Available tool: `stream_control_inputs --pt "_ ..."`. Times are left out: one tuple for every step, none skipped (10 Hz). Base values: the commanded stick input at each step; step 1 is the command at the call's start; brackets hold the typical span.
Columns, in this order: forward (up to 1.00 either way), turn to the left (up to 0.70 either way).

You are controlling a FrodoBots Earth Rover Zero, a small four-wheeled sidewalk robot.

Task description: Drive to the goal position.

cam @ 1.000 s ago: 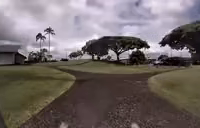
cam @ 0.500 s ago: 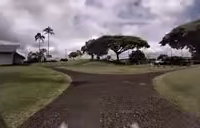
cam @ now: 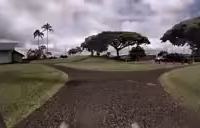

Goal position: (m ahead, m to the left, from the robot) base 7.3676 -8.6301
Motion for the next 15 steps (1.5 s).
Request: stream_control_inputs --pt "0.85 0.0" --pt "0.85 0.0" --pt "0.85 0.0" --pt "0.85 0.0" --pt "0.85 0.0" --pt "0.85 0.0" --pt "0.85 -0.13" --pt "0.85 -0.27" --pt "0.85 -0.27" --pt "0.85 -0.27" --pt "0.85 -0.27" --pt "0.85 -0.06" --pt "0.85 0.0" --pt "0.85 0.0" --pt "0.85 -0.07"
